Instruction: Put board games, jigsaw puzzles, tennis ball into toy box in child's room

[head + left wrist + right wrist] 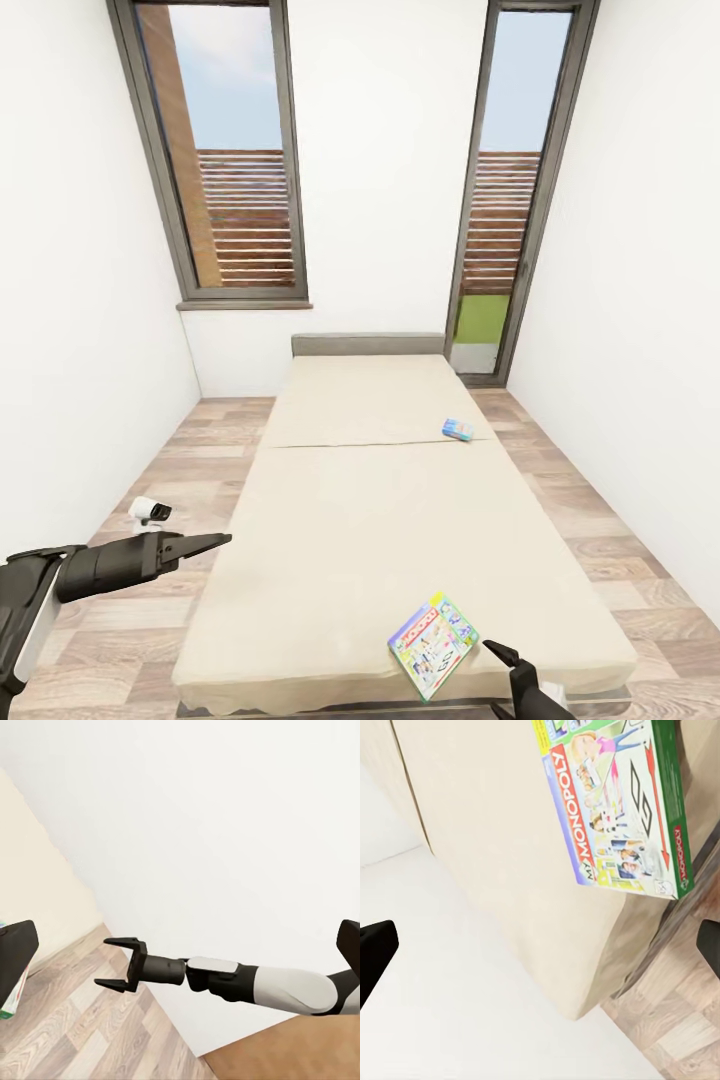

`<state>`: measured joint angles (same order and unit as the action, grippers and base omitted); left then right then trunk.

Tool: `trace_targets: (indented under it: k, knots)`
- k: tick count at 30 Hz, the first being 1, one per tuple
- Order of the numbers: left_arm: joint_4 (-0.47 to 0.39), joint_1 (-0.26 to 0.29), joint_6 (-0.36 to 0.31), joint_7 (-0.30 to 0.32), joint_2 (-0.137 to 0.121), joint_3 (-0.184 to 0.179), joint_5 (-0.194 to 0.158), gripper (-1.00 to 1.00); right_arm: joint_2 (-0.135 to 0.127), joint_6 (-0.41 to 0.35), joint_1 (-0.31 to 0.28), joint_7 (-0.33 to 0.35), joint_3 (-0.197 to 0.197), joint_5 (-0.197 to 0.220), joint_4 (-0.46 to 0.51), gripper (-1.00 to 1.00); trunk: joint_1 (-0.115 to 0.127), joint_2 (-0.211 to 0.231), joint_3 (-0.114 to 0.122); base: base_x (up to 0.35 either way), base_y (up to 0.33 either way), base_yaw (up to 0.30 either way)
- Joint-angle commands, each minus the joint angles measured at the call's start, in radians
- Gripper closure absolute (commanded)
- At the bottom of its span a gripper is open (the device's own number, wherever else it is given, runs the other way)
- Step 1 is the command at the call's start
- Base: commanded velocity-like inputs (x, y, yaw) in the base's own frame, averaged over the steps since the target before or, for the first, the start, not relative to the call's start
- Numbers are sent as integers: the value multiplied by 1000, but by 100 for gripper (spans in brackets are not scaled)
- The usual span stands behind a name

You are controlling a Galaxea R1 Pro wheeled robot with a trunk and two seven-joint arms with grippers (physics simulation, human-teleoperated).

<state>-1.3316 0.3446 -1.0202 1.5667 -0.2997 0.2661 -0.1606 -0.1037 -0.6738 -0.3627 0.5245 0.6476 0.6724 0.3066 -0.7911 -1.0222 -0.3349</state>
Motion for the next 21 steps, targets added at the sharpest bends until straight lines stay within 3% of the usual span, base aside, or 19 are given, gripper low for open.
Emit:
trace_targets:
  k: [1, 8, 12, 21]
  knots:
    - [0, 1, -11, 4, 0, 0, 0, -100, 0, -7, -1, 0, 6, 0, 0, -100, 0, -1, -1, 0, 18, 0]
    - [0, -6, -11, 4, -1, 24, -1, -100, -1, -6, -1, 0, 6, 0, 0, -100, 0, -1, -1, 0, 7, 0]
    - [0, -9, -11, 4, 0, 48, -1, -100, -2, -5, -1, -1, 6, -1, 0, -100, -15, -29, -14, 0, 0, 0]
    - [-2, -10, -11, 4, 1, 56, -2, -100, 2, -4, -1, -2, 3, -10, 2, -100, -50, -92, -42, 0, 0, 0]
